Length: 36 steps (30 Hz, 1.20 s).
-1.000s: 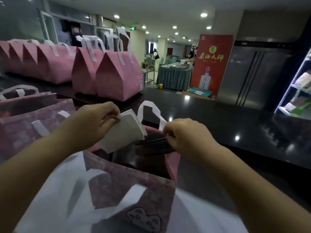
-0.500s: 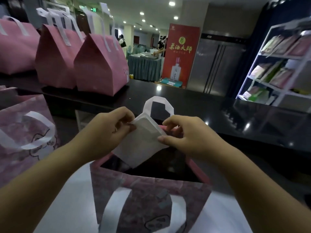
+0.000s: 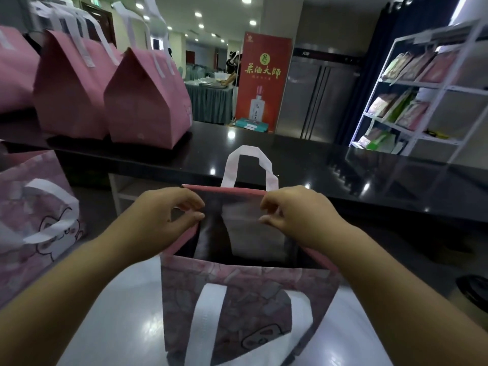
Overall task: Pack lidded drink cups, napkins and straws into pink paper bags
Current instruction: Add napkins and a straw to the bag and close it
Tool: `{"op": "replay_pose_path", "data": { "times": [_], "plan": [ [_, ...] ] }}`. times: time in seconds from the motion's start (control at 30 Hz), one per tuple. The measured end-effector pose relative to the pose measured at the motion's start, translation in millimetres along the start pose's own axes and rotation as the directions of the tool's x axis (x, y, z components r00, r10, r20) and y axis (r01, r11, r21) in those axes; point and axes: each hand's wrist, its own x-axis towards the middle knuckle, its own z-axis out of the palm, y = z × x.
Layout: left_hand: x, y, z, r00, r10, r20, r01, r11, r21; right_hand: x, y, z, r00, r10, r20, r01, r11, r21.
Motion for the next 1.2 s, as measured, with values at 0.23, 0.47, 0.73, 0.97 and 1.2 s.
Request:
{"op": "replay_pose_path", "data": {
  "times": [0.23, 0.47, 0.73, 0.97, 1.2],
  "plan": [
    [-11, 8, -7, 0.999, 0.003, -0.048, -0.006, 0.997, -0.076, -31, 5, -12, 0.981, 0.017, -0.193, 0.027, 0.975, 0.219],
    [-41, 15, -5, 0.987, -0.156, 0.046, 0.16, 0.983, -0.092, -81, 29, -15, 0.988, 0.142, -0.06, -0.112, 0.928, 0.355],
    [-42, 24, -4, 0.938, -0.218, 0.27, 0.234, 0.972, -0.028, -90, 30, -15, 0.924, 0.098, 0.369, -0.261, 0.868, 0.422],
    [-28, 26, 1, 0.923, -0.209, 0.325, 0.241, 0.969, -0.062, -71, 15, -11, 0.945, 0.124, 0.303, -0.243, 0.887, 0.394],
    [-26, 28, 15, 0.969, -0.174, 0.174, 0.111, 0.94, 0.321, -67, 6, 0, 0.985, 0.085, 0.149, -0.093, 0.995, 0.044]
  ]
}}
